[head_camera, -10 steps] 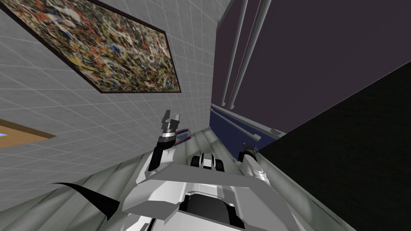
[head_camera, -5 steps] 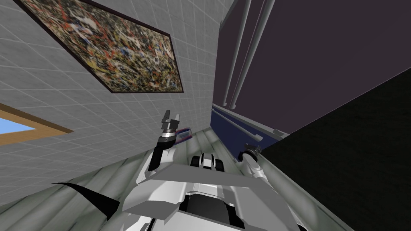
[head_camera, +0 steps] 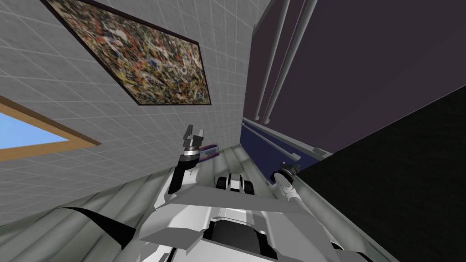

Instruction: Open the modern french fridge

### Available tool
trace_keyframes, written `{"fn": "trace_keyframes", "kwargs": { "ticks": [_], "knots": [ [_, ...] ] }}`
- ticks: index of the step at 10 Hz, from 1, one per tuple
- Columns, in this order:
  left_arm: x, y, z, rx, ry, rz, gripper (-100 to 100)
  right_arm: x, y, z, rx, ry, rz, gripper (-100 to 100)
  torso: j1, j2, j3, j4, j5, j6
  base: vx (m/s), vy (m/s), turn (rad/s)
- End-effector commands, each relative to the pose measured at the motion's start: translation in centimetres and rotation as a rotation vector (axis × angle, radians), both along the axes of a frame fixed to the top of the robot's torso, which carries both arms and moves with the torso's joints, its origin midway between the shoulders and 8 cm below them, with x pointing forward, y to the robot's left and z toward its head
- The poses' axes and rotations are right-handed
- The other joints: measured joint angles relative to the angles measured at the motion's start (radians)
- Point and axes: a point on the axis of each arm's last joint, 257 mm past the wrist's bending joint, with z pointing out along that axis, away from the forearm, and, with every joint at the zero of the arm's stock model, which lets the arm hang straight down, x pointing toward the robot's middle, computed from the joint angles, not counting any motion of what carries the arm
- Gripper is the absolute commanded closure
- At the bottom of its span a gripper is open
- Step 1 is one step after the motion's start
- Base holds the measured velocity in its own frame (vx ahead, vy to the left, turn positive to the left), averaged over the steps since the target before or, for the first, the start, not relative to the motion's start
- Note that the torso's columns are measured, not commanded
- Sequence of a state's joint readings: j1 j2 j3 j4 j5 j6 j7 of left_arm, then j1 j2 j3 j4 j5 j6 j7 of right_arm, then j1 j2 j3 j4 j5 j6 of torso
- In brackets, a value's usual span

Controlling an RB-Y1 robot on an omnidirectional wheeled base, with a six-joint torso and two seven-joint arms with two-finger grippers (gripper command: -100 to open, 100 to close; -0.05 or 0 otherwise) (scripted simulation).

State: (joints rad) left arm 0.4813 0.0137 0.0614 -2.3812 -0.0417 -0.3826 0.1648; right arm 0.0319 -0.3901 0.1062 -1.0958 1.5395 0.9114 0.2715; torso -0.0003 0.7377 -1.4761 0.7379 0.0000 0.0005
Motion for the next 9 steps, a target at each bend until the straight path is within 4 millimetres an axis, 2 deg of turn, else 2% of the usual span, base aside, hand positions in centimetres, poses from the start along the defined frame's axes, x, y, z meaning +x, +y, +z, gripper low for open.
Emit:
{"fn": "trace_keyframes", "kwargs": {
  "ticks": [1,2,3,7,8,9],
  "knots": [
    [0.0,0.0,0.0,0.000,0.000,0.000,0,0.0,-1.1,1.9,-0.108,0.004,-0.026,-100,0.000,0.000,0.000,0.000,0.000,-0.001,-0.028,0.010,0.084],
    [0.0,0.0,0.0,0.000,0.000,0.000,0,0.0,-1.5,2.7,-0.151,0.004,-0.035,-100,0.001,0.000,0.000,0.000,0.000,-0.001,-0.031,0.009,0.076],
    [0.0,0.0,0.0,0.000,0.000,0.000,0,0.0,-1.5,2.7,-0.151,0.004,-0.035,-100,0.001,0.001,0.000,0.000,0.000,0.000,-0.020,0.005,0.020],
    [0.0,0.0,0.0,0.000,0.000,0.000,0,0.1,-2.6,5.7,-0.290,0.000,-0.056,-100,0.001,0.000,0.000,0.000,0.001,-0.001,-0.020,0.005,0.050],
    [0.0,0.0,0.0,0.000,0.000,0.000,0,0.1,-2.5,5.2,-0.266,0.002,-0.052,-100,0.001,0.000,0.000,0.000,0.000,-0.001,-0.010,0.001,0.010],
    [0.0,0.0,0.0,0.000,0.000,0.000,0,0.9,-3.6,6.3,-0.271,0.001,-0.052,-100,0.000,0.000,0.000,0.000,0.000,0.000,0.020,-0.031,-0.012]
  ]
}}
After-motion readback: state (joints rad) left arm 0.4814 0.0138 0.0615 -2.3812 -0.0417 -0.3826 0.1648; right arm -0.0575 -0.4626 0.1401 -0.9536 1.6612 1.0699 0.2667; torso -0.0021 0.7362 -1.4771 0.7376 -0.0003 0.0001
